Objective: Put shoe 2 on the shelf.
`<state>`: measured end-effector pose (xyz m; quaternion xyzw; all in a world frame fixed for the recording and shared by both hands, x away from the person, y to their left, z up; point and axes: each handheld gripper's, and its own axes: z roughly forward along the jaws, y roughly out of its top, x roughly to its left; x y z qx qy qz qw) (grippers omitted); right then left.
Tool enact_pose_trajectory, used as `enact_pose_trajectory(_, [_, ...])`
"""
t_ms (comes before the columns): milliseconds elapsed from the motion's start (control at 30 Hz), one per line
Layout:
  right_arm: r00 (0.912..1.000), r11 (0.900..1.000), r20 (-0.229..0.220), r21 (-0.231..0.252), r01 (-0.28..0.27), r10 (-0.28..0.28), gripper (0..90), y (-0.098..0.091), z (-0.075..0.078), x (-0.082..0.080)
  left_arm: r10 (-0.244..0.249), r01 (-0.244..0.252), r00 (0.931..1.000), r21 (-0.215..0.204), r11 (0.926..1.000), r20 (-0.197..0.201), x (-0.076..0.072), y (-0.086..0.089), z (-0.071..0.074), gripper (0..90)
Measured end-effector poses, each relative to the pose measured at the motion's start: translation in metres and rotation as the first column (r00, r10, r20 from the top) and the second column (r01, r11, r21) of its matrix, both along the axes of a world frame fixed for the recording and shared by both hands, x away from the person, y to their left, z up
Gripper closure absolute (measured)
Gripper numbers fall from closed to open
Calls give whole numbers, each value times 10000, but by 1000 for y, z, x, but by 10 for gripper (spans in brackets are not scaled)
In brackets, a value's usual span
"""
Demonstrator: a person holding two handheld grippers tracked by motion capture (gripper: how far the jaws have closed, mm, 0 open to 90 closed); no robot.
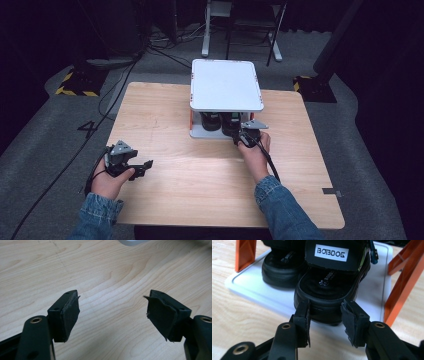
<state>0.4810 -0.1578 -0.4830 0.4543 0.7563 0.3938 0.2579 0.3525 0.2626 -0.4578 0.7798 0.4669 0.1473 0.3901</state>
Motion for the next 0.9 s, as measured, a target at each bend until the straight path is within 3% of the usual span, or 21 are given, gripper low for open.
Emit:
enact_pose_trajectory(267, [9993,9998,331,-93,202,-199,584,8,-4,15,354,-354,9994,71,9993,-30,-14,14,-1,265])
enact_pose_trajectory(333, [9993,9993,212,220,295,-299,569,10,-3,15,443,-442,9990,95,9990,-58,-17,17,-2,265])
enact_pose_trajectory(567, [9991,9949,49,912,-431,428,534,12,-5,15,537,-536,9985,71,9985,-79,-20,18,-2,265])
enact_pose_trajectory(633, [9981,9947,33,825,-610,610,498,11,-4,14,451,-451,9989,78,9990,-81,-19,17,-2,265])
enact_pose_trajectory(700, [9991,9971,107,642,-416,410,440,9,-1,10,447,-446,9990,71,9990,-71,-18,17,-2,265])
enact_pose_trajectory(800, [9998,9964,117,824,-184,175,405,2,7,1,446,-445,9990,51,9990,-44,-15,16,-2,265])
enact_pose_trajectory(900, [9990,9953,181,871,-425,411,396,-4,20,-11,322,-321,9995,32,9995,-68,-13,14,-1,265])
